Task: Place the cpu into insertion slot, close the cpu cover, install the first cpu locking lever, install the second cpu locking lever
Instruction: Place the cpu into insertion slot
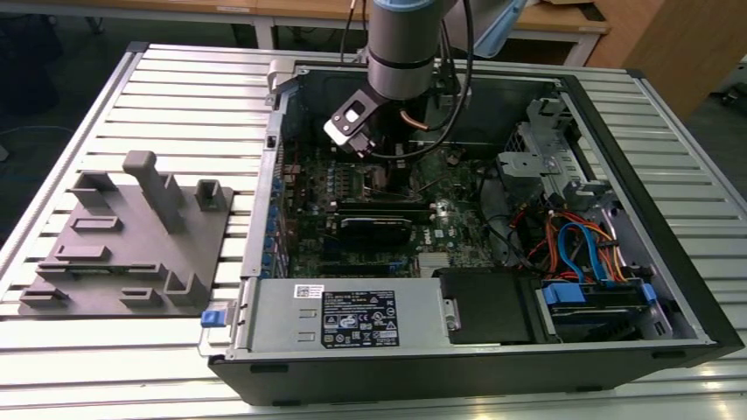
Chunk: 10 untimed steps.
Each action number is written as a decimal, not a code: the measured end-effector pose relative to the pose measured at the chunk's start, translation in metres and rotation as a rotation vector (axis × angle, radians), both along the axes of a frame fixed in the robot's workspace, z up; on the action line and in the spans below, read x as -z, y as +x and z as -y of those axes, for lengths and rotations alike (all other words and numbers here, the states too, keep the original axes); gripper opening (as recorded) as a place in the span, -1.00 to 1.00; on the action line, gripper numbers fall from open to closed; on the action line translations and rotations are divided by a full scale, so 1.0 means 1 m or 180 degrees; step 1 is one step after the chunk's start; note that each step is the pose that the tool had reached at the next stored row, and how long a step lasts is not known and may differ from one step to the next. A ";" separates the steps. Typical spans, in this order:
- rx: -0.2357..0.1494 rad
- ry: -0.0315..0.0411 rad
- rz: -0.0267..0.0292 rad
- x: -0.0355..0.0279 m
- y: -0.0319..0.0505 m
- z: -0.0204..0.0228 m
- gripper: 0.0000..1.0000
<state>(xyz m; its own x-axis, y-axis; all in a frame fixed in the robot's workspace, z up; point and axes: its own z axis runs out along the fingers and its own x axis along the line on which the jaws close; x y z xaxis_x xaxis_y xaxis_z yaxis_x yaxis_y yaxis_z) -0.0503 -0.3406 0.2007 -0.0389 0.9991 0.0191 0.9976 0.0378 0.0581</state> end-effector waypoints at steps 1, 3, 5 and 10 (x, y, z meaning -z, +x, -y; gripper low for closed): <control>0.0004 0.0000 0.0000 0.0005 0.0000 0.0000 0.07; 0.0005 0.0000 0.0000 0.0016 -0.0001 0.0000 0.07; 0.0007 0.0000 0.0000 0.0027 -0.0003 -0.0001 0.07; 0.0026 -0.0001 0.0000 0.0041 -0.0004 -0.0001 0.07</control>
